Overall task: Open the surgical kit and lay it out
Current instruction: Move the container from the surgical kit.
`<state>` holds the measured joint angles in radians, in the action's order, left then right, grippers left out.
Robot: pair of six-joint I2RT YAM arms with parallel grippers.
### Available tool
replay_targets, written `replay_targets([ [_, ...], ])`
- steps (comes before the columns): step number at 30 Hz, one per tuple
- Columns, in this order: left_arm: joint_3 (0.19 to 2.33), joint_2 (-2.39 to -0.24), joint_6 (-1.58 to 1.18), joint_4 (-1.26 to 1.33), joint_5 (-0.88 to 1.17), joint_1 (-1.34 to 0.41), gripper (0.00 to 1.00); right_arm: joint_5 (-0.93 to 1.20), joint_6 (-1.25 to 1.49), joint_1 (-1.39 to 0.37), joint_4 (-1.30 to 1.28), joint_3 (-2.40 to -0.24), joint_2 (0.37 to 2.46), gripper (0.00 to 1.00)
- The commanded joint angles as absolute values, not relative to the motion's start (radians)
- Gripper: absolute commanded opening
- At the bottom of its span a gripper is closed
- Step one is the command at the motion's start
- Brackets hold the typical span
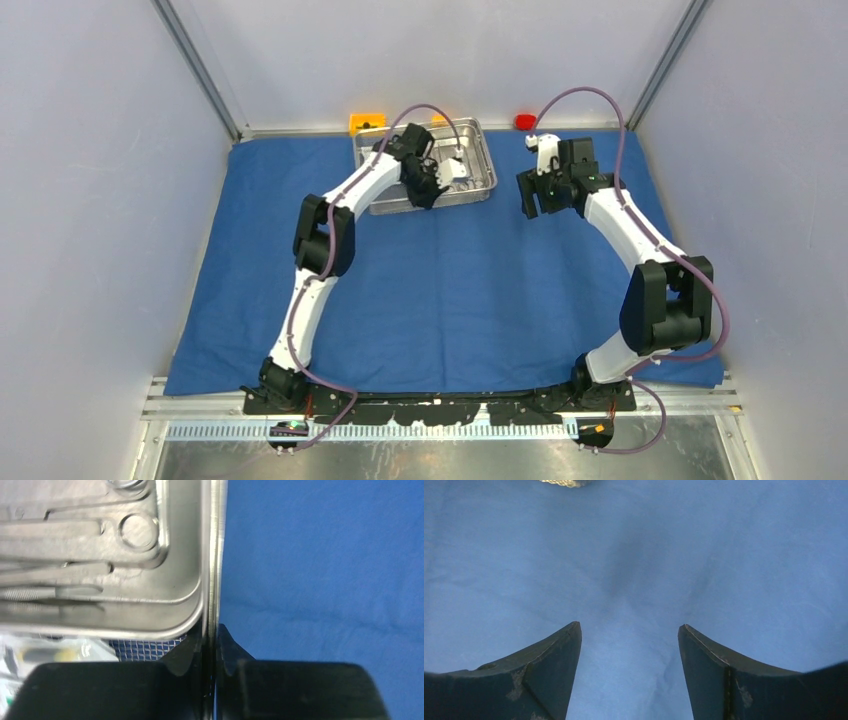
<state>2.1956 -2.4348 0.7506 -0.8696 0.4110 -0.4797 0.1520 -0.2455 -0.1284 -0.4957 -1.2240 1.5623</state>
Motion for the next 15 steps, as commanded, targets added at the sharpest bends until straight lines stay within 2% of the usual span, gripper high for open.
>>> replay_targets([
  [1, 2.255, -2.444, 0.855, -0.969, 0.41, -0.56, 0.0, 0.047, -0.24, -0.101, -0.493, -1.209, 1.5, 0.75],
  [5, 2.244, -2.439, 0.907, -0.955, 0.396, -0.611, 0.0, 0.011, -0.182, -0.023, -0.527, -1.212, 1.471, 0.73],
  [11, 2.25, -2.438, 0.952, -0.888, 0.41, -0.687, 0.0, 0.103, -0.064, 0.193, -0.584, -1.242, 1.46, 0.71],
  [15, 2.331, -2.484, 0.956, -0.851, 0.402, -0.727, 0.0, 0.091, -0.054, 0.219, -0.592, -1.228, 1.446, 0.7],
])
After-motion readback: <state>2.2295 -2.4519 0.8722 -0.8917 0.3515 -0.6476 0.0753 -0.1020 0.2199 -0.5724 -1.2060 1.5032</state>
